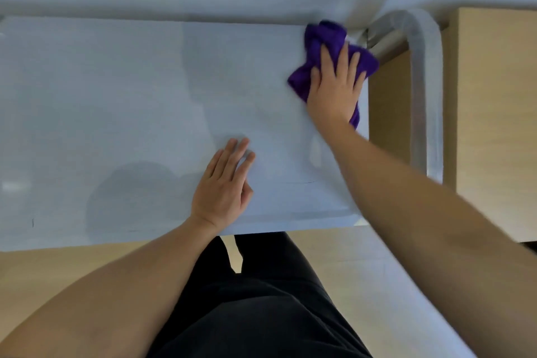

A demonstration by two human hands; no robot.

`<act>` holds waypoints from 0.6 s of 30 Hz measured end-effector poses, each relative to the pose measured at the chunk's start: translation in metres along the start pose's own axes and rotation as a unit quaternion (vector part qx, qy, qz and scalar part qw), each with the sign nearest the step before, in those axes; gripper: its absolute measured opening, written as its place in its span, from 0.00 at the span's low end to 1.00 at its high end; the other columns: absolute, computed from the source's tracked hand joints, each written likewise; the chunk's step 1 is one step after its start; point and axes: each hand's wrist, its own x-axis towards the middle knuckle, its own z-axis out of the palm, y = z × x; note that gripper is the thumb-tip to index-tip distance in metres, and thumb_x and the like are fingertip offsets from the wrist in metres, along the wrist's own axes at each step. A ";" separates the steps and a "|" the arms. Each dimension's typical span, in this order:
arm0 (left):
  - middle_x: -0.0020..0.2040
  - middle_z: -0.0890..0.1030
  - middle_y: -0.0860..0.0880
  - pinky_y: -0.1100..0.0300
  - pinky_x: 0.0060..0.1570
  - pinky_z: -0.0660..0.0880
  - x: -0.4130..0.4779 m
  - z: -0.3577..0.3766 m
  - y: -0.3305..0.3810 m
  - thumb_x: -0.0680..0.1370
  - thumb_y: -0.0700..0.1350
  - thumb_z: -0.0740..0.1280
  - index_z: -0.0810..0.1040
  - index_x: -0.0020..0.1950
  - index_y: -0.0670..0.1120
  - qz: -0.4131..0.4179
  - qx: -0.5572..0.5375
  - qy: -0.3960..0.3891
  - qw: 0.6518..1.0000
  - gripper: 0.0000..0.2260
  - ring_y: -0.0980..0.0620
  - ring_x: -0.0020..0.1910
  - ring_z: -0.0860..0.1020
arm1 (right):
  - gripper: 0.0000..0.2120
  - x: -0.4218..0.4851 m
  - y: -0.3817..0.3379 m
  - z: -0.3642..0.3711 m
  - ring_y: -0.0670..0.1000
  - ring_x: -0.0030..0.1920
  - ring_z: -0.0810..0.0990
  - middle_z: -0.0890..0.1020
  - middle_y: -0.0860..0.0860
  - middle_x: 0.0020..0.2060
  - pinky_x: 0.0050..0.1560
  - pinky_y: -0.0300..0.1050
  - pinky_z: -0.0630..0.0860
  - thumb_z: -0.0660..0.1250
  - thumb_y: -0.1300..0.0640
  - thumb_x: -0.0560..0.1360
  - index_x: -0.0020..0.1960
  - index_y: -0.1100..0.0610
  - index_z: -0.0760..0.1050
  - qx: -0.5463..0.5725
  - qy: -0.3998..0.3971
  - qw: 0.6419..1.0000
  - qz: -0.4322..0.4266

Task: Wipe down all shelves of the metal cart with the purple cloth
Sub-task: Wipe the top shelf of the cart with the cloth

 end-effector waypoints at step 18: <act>0.77 0.63 0.42 0.46 0.74 0.61 0.002 -0.001 0.000 0.76 0.40 0.59 0.70 0.72 0.40 0.002 -0.005 0.011 1.000 0.23 0.42 0.78 0.60 | 0.22 -0.018 0.011 0.000 0.61 0.76 0.53 0.57 0.55 0.77 0.75 0.61 0.51 0.50 0.49 0.82 0.75 0.47 0.60 -0.005 0.011 1.000 -0.011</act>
